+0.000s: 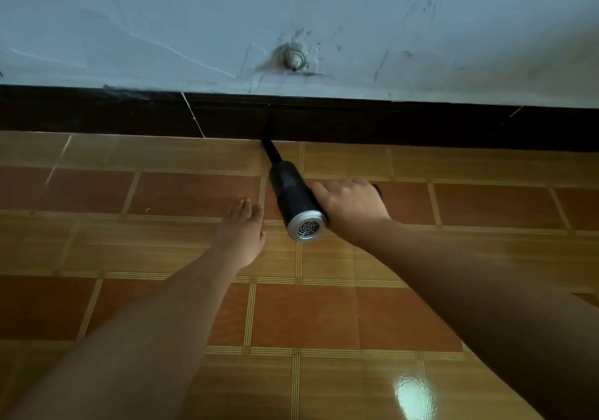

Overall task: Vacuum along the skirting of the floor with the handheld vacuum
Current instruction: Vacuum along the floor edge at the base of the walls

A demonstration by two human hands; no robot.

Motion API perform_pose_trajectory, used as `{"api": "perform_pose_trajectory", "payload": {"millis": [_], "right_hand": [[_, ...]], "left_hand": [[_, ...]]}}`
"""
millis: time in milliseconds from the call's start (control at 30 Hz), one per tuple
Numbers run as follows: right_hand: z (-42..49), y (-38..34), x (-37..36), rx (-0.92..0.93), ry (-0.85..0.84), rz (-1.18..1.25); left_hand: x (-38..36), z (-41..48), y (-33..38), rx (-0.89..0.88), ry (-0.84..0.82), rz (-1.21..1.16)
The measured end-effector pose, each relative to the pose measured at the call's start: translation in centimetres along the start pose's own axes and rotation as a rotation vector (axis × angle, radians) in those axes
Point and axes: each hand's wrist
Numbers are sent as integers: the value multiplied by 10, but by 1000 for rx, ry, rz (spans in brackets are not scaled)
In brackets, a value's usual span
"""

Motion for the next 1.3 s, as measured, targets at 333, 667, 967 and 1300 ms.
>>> {"api": "perform_pose_trajectory", "payload": {"millis": [333, 667, 967, 1300], "right_hand": [[-19, 20, -12, -30, 152, 4], [-10, 18, -22, -2, 178, 9], [-29, 38, -12, -15, 198, -3], [-34, 44, -11, -20, 201, -26]], "left_hand": [[-13, 1, 2, 29, 35, -36], [-11, 3, -3, 17, 22, -26], [-12, 5, -1, 35, 14, -27], [-9, 4, -1, 42, -11, -25]]}}
Point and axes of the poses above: each hand's wrist, its own z-axis towards the middle knuckle, its own x-axis out of the back of the hand, y = z × x, and after that the axes turned 15 degrees about z, right-handed
